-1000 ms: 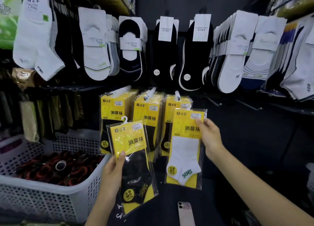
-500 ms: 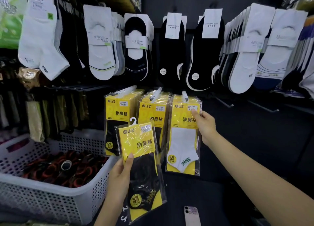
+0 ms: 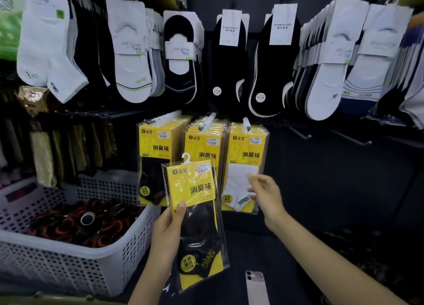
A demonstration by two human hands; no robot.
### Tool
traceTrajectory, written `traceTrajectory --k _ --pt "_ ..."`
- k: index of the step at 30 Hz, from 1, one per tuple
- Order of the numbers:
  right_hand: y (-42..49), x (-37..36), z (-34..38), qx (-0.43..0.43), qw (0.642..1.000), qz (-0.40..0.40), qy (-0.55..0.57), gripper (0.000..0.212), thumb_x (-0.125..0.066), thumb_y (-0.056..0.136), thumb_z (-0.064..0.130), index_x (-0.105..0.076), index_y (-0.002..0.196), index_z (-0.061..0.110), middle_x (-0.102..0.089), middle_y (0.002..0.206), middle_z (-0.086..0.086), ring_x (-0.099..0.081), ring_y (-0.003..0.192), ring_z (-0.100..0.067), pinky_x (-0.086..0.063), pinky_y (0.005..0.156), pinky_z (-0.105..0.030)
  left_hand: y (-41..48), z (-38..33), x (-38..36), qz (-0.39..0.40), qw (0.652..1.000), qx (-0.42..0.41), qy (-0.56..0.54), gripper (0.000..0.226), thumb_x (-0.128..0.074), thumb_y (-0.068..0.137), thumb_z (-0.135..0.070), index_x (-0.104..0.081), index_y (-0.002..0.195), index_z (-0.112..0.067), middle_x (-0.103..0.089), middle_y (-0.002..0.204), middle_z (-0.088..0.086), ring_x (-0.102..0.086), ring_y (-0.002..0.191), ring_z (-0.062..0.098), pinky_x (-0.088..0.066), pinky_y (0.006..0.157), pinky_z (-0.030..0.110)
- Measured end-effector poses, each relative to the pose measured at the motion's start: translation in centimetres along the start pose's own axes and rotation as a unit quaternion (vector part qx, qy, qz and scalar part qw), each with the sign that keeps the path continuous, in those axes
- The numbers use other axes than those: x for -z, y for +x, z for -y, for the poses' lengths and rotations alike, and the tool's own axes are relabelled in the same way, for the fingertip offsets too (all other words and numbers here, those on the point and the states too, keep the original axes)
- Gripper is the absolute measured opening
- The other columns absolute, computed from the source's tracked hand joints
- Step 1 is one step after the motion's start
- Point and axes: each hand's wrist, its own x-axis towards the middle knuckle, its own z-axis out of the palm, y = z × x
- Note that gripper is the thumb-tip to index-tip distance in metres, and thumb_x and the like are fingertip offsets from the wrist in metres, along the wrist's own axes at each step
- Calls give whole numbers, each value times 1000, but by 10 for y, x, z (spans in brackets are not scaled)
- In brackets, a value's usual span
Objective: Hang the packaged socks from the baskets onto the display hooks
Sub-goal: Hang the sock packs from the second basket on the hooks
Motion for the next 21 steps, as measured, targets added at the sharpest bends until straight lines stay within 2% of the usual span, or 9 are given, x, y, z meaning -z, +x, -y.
traceTrajectory --k 4,8,10,12,14,16,19,21 --pt "-37 -13 7 -11 990 139 -1 29 -57 92 36 -60 111 14 -68 105 -6 -66 98 -19 -55 87 -32 -4 -4 -12 22 1000 -4 -7 33 -51 80 -53 -67 104 -37 -70 103 -25 -62 97 -9 -43 85 20" --pt "-55 -12 19 8 983 174 63 20 -59 93 25 -63 110 16 -73 105 -1 -69 96 -10 -54 76 -18 -6 -9 -30 76 997 -5 -3 35 -52 83 -47 -68 108 -28 -73 102 -14 -67 97 2 -49 82 19" --pt "-57 -5 26 16 984 158 86 16 -58 93 22 -64 107 17 -74 102 -1 -71 94 -12 -55 72 -17 -5 -14 -42 92 996 -12 7 29 -53 87 -43 -68 107 -28 -73 99 -14 -67 93 0 -49 71 10" --pt "-57 3 32 26 986 127 104 15 -58 93 20 -65 105 17 -75 98 -1 -72 89 -12 -56 68 -18 -3 -21 -53 101 995 -23 6 22 -53 91 -37 -66 105 -28 -73 97 -16 -67 89 -3 -48 68 8" --pt "-53 12 37 42 988 90 116 15 -58 93 18 -65 106 16 -75 96 1 -72 87 -10 -56 66 -18 0 -29 -63 108 993 -38 10 15 -54 91 -35 -60 105 -33 -70 92 -29 -63 86 -13 -46 66 5" --pt "-47 20 41 48 990 53 120 15 -57 94 18 -65 106 17 -74 99 0 -71 90 -11 -56 70 -21 3 -36 -71 118 992 -41 20 30 -55 87 -43 -50 116 -40 -67 87 -33 -58 85 -21 -46 66 7" --pt "-33 26 46 50 992 5 120 11 -56 95 17 -65 100 15 -73 101 -6 -70 94 -19 -56 82 -33 7 -47 -81 134 989 -44 44 52 -51 84 -52 -39 133 -43 -58 105 -28 -49 81 -29 -42 61 -1" --pt "-23 25 51 58 992 -8 115 11 -55 95 17 -64 100 14 -72 101 -8 -69 94 -20 -55 84 -34 11 -52 -88 142 987 -51 59 63 -50 82 -55 -34 141 -37 -53 128 -18 -49 94 -19 -40 63 -1"
